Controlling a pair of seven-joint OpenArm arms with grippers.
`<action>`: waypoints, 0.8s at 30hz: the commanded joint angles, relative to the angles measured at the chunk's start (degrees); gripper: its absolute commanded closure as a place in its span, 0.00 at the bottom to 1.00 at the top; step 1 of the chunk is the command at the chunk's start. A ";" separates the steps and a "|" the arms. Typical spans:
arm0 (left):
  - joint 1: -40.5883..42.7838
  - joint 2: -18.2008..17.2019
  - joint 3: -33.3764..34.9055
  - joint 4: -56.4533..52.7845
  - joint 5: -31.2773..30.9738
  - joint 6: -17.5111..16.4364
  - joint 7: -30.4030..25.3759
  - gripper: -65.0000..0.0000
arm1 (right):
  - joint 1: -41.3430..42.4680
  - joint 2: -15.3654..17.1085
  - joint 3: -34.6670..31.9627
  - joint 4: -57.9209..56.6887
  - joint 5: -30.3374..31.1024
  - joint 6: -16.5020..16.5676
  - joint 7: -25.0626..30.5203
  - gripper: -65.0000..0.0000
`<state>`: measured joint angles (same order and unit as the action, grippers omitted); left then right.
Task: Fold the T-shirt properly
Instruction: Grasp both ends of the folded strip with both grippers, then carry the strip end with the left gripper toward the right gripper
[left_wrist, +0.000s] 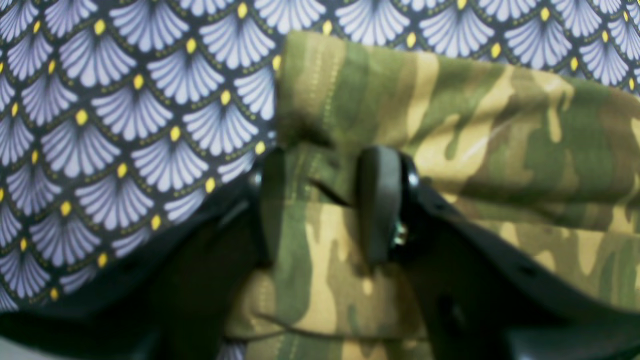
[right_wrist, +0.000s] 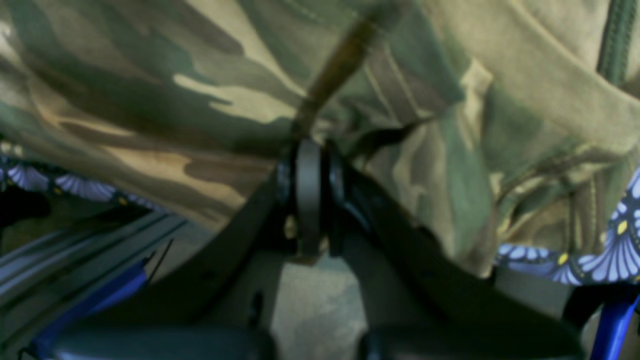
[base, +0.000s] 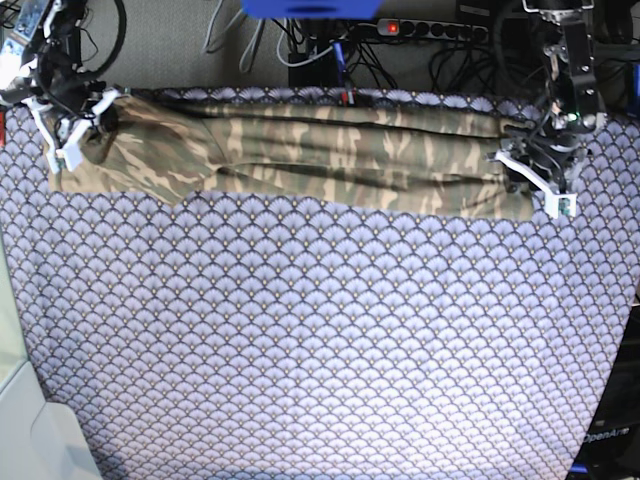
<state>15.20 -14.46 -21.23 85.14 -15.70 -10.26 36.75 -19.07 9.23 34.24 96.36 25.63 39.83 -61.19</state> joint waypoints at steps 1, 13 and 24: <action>1.55 -0.71 -0.26 -0.62 2.74 1.87 5.31 0.58 | -0.05 0.83 0.44 0.39 -0.62 0.17 -0.13 0.97; 3.04 -0.27 -0.35 9.05 2.30 1.78 5.31 0.41 | 0.65 0.66 0.44 0.22 -0.53 0.17 -0.13 0.66; 1.28 0.96 -0.35 2.64 2.21 1.78 5.31 0.41 | 0.65 0.57 0.09 0.22 -0.53 0.17 -0.13 0.66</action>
<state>16.29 -13.32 -21.65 88.01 -14.83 -8.82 40.12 -18.44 9.30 34.17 96.03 25.58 39.83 -61.21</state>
